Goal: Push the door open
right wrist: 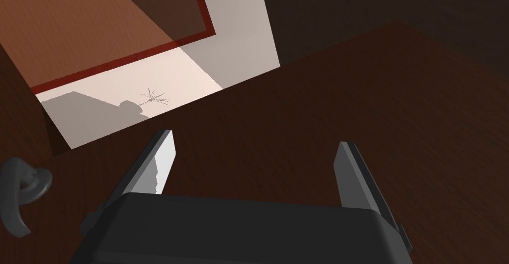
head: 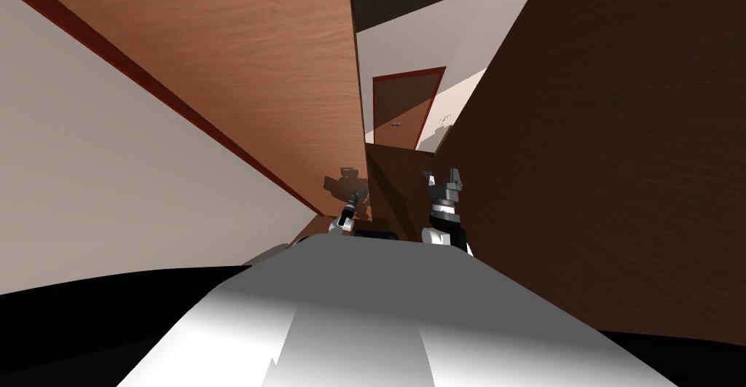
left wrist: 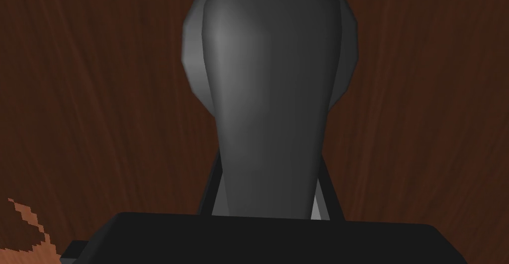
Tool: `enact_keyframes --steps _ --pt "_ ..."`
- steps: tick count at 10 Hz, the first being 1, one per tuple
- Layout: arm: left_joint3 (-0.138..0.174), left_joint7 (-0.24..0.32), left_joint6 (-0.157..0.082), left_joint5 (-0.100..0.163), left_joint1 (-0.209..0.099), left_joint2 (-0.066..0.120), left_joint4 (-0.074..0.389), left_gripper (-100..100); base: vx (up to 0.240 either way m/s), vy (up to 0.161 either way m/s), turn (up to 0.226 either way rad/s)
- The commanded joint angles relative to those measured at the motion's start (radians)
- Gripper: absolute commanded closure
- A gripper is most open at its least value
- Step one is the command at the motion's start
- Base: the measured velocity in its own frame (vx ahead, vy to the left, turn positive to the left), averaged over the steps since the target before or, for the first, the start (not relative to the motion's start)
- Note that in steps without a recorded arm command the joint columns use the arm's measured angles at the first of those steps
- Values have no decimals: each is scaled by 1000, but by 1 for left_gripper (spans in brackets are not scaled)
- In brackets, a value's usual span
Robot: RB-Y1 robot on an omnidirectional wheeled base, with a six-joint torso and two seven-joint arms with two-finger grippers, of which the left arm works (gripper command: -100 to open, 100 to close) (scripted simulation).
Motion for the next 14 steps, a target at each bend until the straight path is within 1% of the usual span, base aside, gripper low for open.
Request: enact_keyframes --steps 1,2,3,7,10,12,13,14 --pt "18 -10 15 7 13 10 -32 100 99 -85 62" --pt "41 -22 15 17 12 8 -30 100 138 -117 63" --pt "48 -26 15 21 11 7 -29 100 160 -127 113" --pt "104 -54 15 45 8 -4 -24 100 189 -118 85" --pt "140 -72 15 61 7 -17 -20 100 189 -141 92" --pt "154 -80 15 68 6 -25 -19 100 162 -90 65" --pt "156 -78 15 69 8 -14 -14 100 73 -24 37" --pt "174 -100 12 78 5 -5 -15 100 100 -2 60"
